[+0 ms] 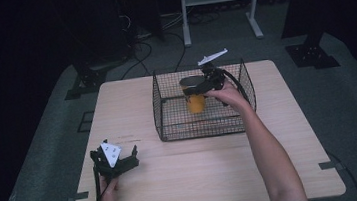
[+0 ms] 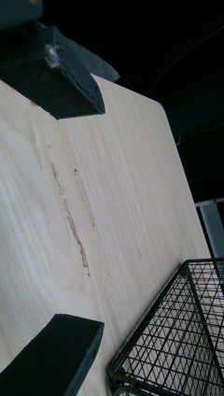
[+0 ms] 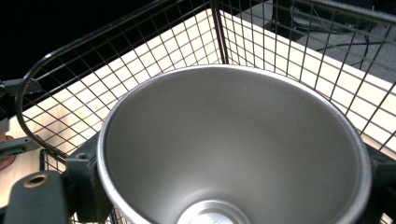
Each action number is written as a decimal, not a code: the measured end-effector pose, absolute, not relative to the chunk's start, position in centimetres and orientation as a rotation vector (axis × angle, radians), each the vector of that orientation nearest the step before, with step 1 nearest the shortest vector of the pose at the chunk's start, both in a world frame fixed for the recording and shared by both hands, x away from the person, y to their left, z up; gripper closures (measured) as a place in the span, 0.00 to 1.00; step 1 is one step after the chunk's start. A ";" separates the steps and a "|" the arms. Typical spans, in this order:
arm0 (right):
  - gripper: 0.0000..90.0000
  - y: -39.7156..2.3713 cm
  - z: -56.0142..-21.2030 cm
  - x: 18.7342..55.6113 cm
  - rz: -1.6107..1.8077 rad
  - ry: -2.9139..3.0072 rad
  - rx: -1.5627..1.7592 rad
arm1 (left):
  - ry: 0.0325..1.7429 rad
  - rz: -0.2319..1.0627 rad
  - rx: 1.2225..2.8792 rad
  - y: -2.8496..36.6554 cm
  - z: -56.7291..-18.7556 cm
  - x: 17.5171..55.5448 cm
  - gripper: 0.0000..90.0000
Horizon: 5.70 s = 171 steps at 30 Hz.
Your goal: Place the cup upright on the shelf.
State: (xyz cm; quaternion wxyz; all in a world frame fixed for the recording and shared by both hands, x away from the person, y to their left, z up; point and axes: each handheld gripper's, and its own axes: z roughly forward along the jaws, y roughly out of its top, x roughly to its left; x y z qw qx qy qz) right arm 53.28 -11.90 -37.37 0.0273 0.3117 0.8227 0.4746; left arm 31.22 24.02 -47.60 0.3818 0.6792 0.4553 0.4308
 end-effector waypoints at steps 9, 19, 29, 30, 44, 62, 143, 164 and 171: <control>0.13 -11.8 -38.4 53.8 1.437 2.559 0.984 | 1.163 1.099 1.730 24.0 -47.6 31.2 0.00; 0.11 -11.4 -39.5 54.0 1.374 2.593 0.984 | 1.163 1.098 1.730 24.1 -47.6 31.2 0.00; 0.11 -10.8 -40.2 53.6 1.281 2.597 0.916 | 1.163 1.098 1.730 24.1 -47.6 31.2 0.00; 0.11 -10.8 -40.3 53.5 1.279 2.592 0.897 | 1.163 1.097 1.729 24.1 -47.6 31.2 0.00; 0.06 -11.1 -39.9 52.9 1.311 2.550 0.894 | 1.163 1.098 1.730 24.1 -47.6 31.2 0.00; 0.03 -11.8 -38.4 52.5 1.381 2.476 0.903 | 1.164 1.099 1.729 24.0 -47.6 31.2 0.00; 0.06 -22.2 -34.9 40.2 1.559 2.442 0.827 | 1.162 1.104 1.741 24.0 -47.6 31.2 0.00; 0.06 -24.4 -37.2 38.2 1.571 2.451 0.873 | 1.161 1.107 1.743 23.9 -47.6 31.2 0.00; 0.06 -24.9 -37.9 37.7 1.553 2.459 0.884 | 1.162 1.107 1.743 23.9 -47.6 31.2 0.00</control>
